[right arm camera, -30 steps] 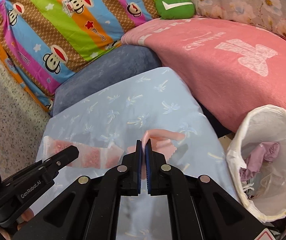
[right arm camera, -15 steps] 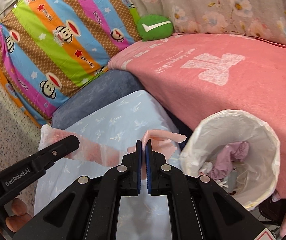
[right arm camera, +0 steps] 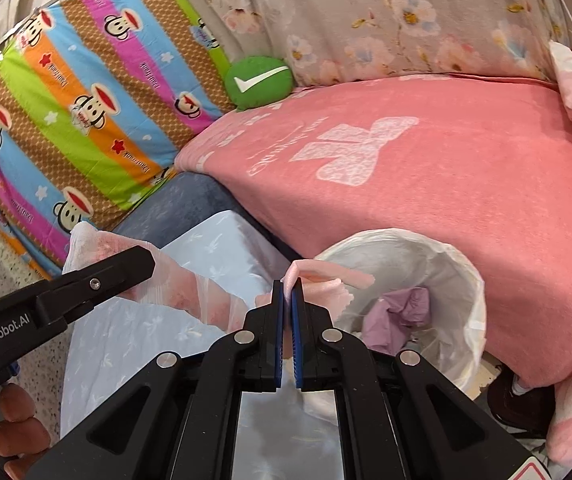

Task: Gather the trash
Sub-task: 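Carry the pink ribbon over the white bin and open both tools, then pull both open tools back from the bin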

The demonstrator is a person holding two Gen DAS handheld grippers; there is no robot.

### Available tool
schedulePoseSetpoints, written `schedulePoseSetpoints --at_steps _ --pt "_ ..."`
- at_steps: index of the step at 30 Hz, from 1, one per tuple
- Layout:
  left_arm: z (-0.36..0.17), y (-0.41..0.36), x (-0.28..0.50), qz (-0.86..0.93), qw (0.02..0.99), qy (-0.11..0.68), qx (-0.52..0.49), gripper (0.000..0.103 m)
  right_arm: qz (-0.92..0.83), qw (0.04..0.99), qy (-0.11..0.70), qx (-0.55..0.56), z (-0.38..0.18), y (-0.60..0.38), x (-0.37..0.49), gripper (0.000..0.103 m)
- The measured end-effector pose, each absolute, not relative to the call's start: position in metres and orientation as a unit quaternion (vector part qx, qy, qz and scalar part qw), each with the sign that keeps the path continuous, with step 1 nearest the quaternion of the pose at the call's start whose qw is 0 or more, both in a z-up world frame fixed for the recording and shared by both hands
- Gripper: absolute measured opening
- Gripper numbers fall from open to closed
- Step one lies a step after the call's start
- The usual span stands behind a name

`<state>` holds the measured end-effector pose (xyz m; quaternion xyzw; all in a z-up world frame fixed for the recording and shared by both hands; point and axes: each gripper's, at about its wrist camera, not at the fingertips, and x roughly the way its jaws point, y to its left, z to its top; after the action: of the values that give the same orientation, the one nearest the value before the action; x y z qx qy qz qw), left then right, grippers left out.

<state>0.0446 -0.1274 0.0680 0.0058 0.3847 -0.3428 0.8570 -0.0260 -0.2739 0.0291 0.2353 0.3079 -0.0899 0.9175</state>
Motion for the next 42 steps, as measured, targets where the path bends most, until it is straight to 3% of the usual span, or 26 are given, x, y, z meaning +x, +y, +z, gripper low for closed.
schedulePoseSetpoints --at_steps 13,21,34,40,42 --pt "0.051 -0.172 0.041 -0.362 0.840 0.404 0.030 0.010 -0.118 0.908 0.311 0.255 0.012 -0.312 -0.037 0.004" --pt "0.046 -0.173 0.044 -0.336 0.851 0.402 0.038 0.052 -0.116 0.907 0.316 0.252 0.008 -0.314 -0.031 0.004" --pt "0.042 -0.152 0.041 -0.266 0.884 0.377 0.078 0.067 -0.123 0.905 0.344 0.216 -0.002 -0.319 -0.012 0.005" --pt "0.034 -0.139 0.046 -0.242 0.887 0.384 0.082 0.068 -0.121 0.901 0.353 0.221 -0.012 -0.318 0.004 0.009" --pt "0.030 -0.137 0.048 -0.238 0.887 0.387 0.080 0.075 -0.117 0.900 0.357 0.221 -0.014 -0.315 0.008 0.013"
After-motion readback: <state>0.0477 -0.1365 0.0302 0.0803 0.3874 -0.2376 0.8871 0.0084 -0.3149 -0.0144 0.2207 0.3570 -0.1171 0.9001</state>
